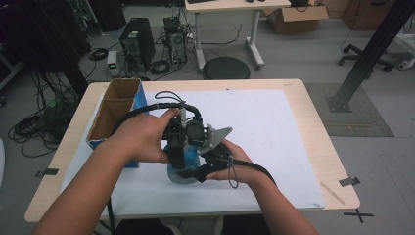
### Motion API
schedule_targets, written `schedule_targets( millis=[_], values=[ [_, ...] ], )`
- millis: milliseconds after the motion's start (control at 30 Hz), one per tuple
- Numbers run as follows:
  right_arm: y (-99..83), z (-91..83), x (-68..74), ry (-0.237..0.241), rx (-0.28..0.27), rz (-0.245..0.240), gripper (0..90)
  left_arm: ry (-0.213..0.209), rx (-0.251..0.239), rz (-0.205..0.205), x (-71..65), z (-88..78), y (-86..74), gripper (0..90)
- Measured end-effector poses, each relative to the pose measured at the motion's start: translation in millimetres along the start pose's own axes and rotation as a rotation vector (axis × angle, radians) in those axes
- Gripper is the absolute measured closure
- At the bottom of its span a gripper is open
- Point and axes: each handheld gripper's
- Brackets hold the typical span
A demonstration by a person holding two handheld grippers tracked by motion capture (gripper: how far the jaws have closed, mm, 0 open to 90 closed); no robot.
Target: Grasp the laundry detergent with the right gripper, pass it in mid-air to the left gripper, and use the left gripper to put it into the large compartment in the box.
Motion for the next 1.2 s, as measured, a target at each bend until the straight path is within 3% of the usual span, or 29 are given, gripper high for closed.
schedule_targets(
  millis=[33,333,467,667,867,1033,1200],
  values=[
    [-1.5,-1.0,1.1,0.003,-0.017,0.029,34.5,0.001,-0.003,0.002,0.8,-1.0,-0.3,38.5],
    [-7.6,-7.8,0.8,0.007,-0.088,0.069,16.9,-0.001,0.006,-0.012,4.9,-6.2,0.0,38.5],
    [-9.2,-12.2,0.4,0.009,-0.090,0.076,12.2,-0.007,0.007,-0.019,6.8,-8.4,-1.4,38.4],
    [-10.7,-21.8,-0.9,0.026,-0.128,0.103,1.1,-0.013,0.009,-0.057,12.9,-16.7,-6.5,38.4],
    [-12.4,-40.4,-0.1,0.018,-0.192,0.129,0.4,-0.051,0.025,-0.112,25.7,-25.2,-14.4,38.3],
    [-14.6,-54.7,4.9,-0.003,-0.208,0.118,0.4,-0.041,0.032,-0.189,40.0,-36.6,-25.9,38.3],
    [-16.3,-67.9,10.2,-0.015,-0.209,0.104,0.3,-0.035,0.039,-0.367,57.0,-49.5,-41.8,38.3]
  ],
)
Point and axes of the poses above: each handheld gripper's, and its own axes: z roughly forward along the jaws, y roughly out of its top, x roughly to its left, and after that the axes turned 13 degrees about y, right-handed
